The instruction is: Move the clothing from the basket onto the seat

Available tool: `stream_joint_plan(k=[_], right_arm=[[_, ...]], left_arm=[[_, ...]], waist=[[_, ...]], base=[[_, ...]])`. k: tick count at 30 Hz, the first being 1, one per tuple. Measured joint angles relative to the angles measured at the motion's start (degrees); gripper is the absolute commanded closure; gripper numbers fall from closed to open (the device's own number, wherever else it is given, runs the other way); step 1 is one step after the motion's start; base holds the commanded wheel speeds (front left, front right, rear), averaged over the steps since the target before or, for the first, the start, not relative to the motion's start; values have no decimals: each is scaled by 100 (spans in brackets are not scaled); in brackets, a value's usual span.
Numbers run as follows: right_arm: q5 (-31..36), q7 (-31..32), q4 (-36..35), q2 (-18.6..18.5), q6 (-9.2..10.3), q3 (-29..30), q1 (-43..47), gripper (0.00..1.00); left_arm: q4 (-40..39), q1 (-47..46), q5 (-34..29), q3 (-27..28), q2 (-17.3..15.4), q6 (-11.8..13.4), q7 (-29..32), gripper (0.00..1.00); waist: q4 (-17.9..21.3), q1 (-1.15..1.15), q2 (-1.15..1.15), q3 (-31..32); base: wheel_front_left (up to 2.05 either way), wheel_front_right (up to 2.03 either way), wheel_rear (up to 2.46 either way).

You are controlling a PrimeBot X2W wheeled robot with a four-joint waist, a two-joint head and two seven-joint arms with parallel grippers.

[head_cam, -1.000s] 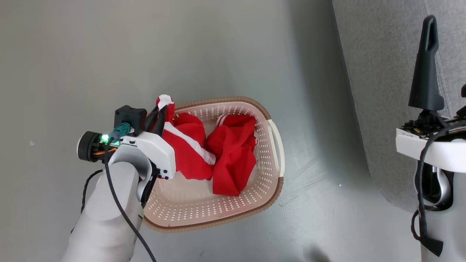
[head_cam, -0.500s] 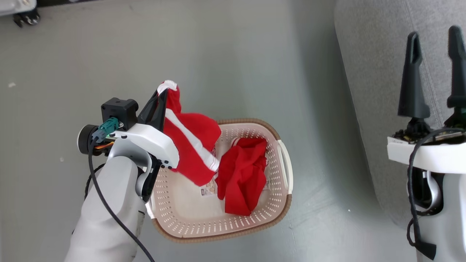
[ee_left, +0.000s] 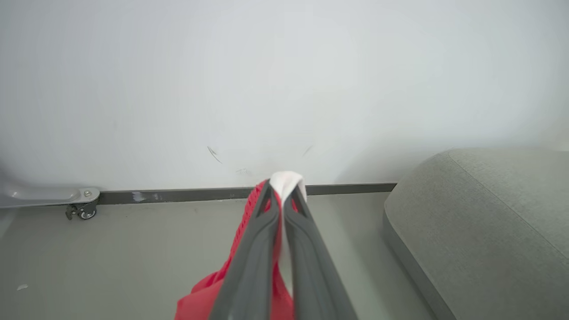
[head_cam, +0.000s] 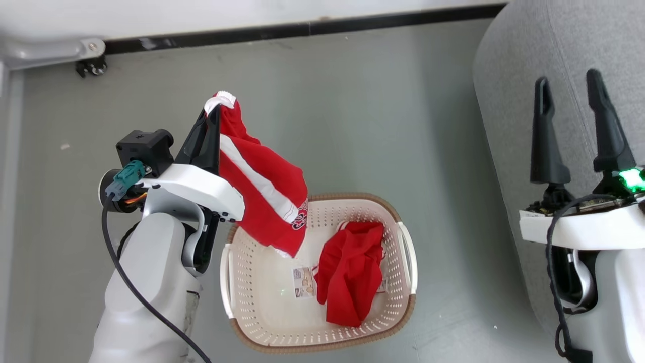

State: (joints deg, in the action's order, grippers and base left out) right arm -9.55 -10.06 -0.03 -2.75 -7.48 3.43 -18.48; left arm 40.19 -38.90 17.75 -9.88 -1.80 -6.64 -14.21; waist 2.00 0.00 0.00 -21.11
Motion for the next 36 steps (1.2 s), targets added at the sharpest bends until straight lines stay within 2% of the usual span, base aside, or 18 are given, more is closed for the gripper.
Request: stream_joint_plan(k=[15,36], right_arm=[[0,130,157,-1,0,-111,304,0],[0,434,260,-1,0,-357,773,0]], left_arm=[[-591,156,287,-120,3,-44,326,100],[-1580,301,502,-316,-220,-44,1099,100]], waist=[[-193,0,0,585],[-304,0,0,1272]], base=[[0,0,0],[0,0,0]])
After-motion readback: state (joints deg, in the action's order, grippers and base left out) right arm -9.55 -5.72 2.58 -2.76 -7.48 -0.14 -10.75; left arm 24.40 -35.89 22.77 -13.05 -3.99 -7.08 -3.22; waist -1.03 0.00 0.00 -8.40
